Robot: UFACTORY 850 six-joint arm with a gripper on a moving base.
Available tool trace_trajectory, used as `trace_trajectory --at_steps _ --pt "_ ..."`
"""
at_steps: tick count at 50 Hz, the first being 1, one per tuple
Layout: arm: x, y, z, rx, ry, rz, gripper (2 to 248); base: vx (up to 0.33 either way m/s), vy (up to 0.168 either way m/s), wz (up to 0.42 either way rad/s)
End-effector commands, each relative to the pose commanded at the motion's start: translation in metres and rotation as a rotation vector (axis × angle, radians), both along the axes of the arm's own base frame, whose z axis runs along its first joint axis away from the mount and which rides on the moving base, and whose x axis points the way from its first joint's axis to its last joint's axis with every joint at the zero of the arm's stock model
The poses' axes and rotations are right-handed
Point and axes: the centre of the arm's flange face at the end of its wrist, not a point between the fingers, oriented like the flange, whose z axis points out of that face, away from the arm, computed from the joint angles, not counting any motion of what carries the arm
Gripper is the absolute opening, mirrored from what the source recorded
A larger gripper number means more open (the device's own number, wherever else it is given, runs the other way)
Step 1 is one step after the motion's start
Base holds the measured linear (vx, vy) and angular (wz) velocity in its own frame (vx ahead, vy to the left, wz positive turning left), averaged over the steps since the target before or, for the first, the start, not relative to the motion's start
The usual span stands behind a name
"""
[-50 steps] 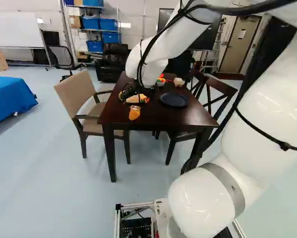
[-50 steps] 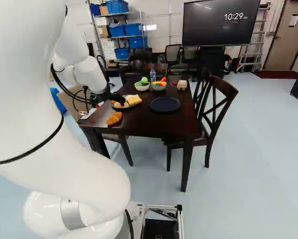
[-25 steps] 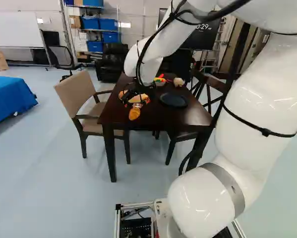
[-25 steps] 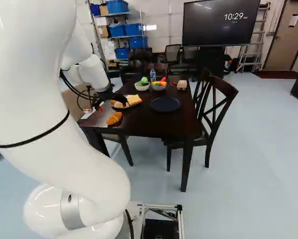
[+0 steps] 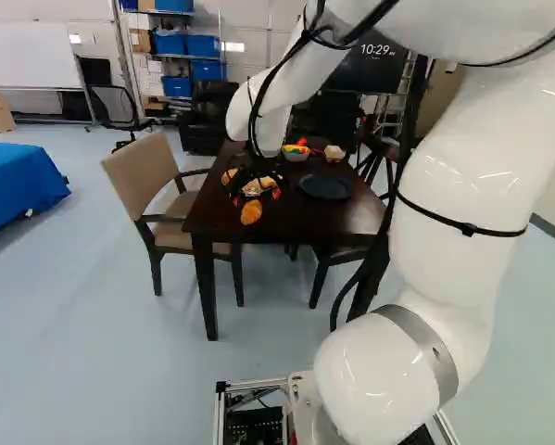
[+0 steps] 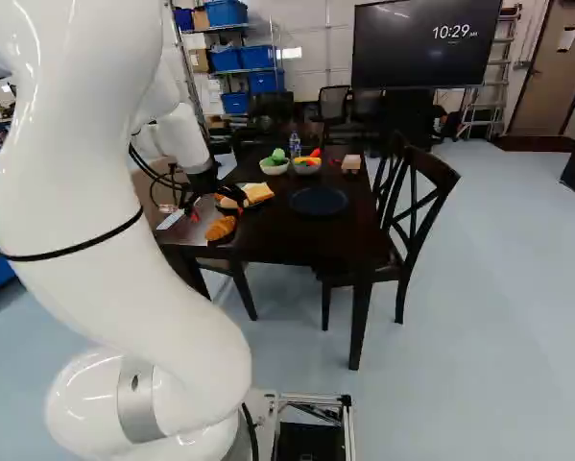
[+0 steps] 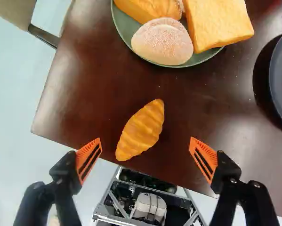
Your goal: Move the croissant to the empty plate
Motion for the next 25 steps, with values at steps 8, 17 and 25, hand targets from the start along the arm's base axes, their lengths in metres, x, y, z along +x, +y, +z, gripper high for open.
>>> trace_trajectory --at_steps 8,17,25 --pt "-0.0009 -0.0002 -0.0003 0.022 0.016 -0.079 247 0.0 0.0 0.0" --pt "-0.0022 -0.0007 -0.0008 0.045 0.039 -0.169 247 0.0 0.0 0.0" --pt "-0.0039 -0.0015 -0.0014 0.055 0.062 -0.245 247 0.0 0.0 0.0"
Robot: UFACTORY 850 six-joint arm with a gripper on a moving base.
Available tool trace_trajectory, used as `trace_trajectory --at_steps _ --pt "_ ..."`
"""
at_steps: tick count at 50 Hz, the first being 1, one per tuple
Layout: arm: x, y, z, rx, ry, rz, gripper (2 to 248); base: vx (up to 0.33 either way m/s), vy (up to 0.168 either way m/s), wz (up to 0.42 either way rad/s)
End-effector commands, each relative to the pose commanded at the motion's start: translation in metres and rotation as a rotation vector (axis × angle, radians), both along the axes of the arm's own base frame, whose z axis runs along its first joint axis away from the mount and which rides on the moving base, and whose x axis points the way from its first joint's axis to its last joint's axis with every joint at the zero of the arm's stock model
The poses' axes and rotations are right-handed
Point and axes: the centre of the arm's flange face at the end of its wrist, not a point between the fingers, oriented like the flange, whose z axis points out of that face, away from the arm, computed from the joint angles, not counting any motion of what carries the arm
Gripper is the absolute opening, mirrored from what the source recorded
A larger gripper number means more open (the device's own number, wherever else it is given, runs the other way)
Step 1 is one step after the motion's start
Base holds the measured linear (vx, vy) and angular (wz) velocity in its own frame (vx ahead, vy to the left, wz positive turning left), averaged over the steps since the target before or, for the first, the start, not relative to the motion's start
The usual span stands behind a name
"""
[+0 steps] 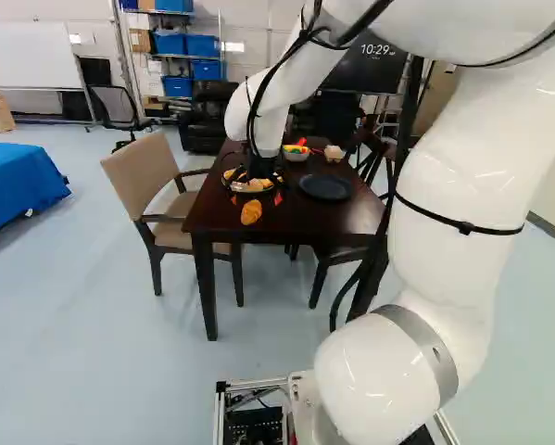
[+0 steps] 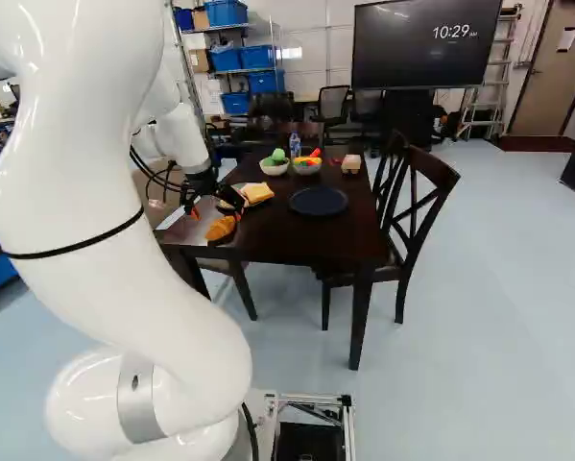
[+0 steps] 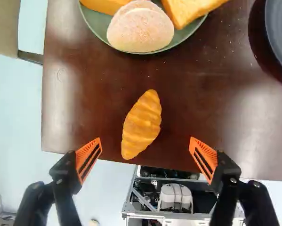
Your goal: Move the croissant to the empty plate
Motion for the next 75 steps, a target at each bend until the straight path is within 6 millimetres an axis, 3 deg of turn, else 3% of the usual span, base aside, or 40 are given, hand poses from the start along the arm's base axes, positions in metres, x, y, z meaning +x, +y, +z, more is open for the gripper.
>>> trace_trajectory --at_steps 28,46,64,75 --pt "0.011 0.018 -0.001 0.043 0.038 -0.234 247 0.0 0.0 0.0" --pt "0.03 0.039 -0.009 0.039 0.041 -0.207 247 0.0 0.0 0.0" --pt "0.04 0.032 -0.034 0.007 0.08 -0.214 247 0.0 0.0 0.0" --pt "0.04 0.03 -0.034 0.007 0.08 -0.218 247 0.0 0.0 0.0"
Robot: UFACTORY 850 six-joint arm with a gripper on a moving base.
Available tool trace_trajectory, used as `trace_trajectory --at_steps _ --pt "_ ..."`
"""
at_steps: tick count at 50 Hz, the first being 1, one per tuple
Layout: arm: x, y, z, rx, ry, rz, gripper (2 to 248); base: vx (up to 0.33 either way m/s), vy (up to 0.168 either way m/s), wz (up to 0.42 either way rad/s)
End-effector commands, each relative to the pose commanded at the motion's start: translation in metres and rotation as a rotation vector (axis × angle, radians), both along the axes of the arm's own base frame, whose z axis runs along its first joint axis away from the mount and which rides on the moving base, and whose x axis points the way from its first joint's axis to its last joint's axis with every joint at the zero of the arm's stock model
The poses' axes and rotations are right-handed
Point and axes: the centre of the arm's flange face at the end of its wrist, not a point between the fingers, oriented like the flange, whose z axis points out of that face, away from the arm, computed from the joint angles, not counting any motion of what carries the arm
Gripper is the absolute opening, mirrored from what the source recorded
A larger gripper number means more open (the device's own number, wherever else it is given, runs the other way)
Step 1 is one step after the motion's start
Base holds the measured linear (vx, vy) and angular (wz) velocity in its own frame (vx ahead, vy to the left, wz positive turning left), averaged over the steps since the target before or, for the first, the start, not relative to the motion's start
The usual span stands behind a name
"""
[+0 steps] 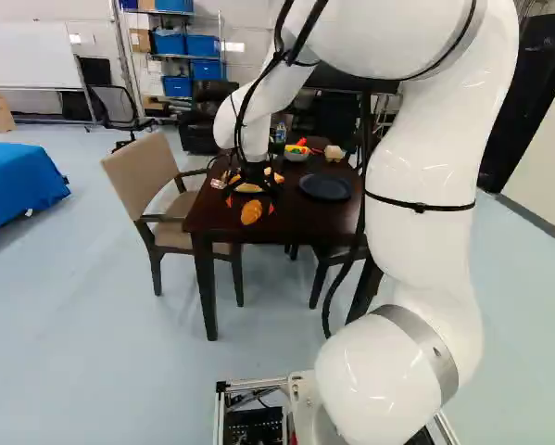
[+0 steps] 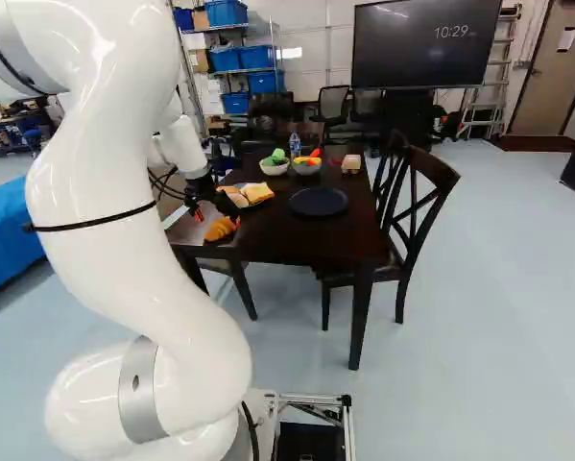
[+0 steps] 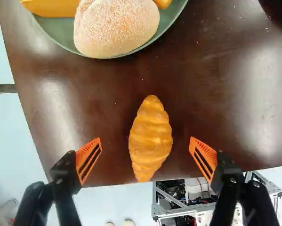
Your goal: Move the croissant to the empty plate
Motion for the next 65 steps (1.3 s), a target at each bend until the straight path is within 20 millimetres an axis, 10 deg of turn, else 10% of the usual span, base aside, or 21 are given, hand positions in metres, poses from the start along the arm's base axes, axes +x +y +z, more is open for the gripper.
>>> trace_trajectory --at_steps 16,65 --pt "0.0 0.0 0.0 0.0 0.0 0.0 247 0.0 0.0 0.0" --pt "0.0025 0.0012 0.0006 0.013 -0.029 0.002 126 0.0 0.0 0.0"
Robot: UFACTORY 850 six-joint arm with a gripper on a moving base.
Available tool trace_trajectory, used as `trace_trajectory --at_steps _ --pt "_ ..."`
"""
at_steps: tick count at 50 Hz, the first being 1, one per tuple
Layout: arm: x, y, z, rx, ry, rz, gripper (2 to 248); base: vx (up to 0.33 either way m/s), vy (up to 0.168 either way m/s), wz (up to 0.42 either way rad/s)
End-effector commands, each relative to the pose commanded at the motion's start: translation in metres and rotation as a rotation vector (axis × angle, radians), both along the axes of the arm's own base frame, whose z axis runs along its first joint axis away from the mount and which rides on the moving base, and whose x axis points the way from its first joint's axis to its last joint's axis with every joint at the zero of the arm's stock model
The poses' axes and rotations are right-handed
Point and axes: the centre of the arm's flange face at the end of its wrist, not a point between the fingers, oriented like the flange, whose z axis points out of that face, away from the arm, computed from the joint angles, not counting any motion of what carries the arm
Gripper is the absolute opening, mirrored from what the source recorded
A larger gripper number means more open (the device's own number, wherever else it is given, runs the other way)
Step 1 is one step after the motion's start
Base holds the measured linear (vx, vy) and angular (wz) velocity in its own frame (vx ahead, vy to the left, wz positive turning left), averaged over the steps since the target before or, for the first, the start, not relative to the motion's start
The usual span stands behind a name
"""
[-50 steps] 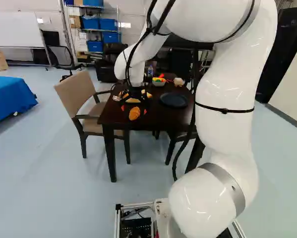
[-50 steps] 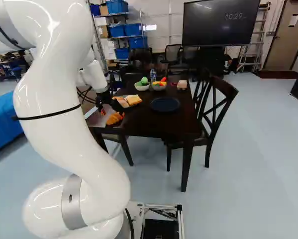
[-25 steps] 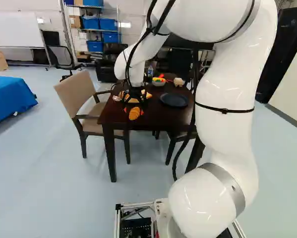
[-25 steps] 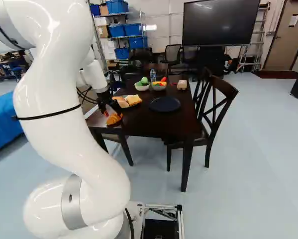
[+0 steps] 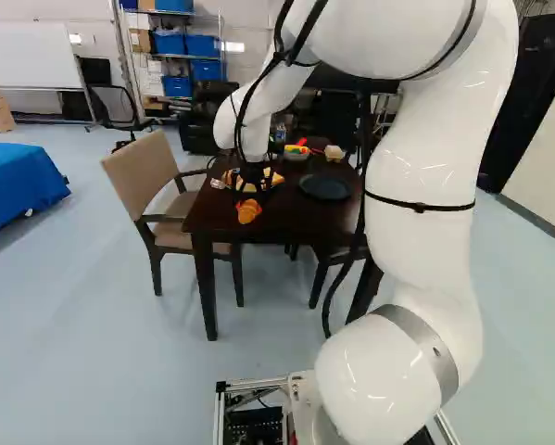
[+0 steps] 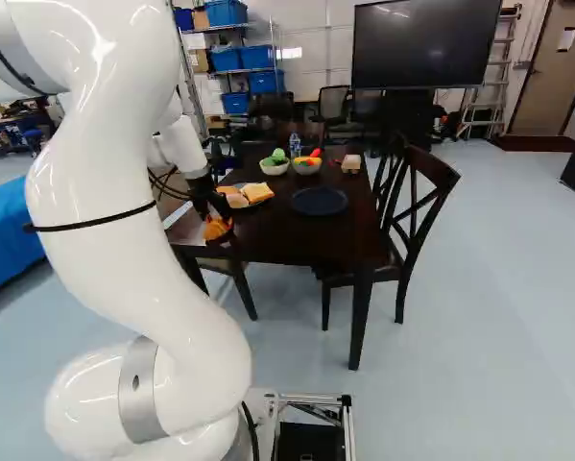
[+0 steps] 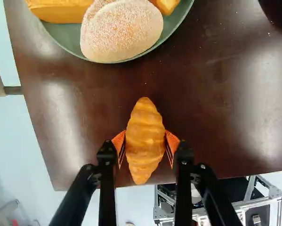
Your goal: Move the croissant to the empty plate
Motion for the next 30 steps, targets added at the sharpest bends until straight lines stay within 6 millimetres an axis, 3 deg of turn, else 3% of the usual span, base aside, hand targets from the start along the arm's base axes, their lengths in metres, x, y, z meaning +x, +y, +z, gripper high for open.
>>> trace_trajectory --at_steps 10,30 --pt "0.0012 0.0005 0.0003 0.006 -0.013 0.001 111 0.0 0.0 0.0" --pt "0.0012 0.0005 0.0003 0.006 -0.013 0.001 112 0.0 0.0 0.0"
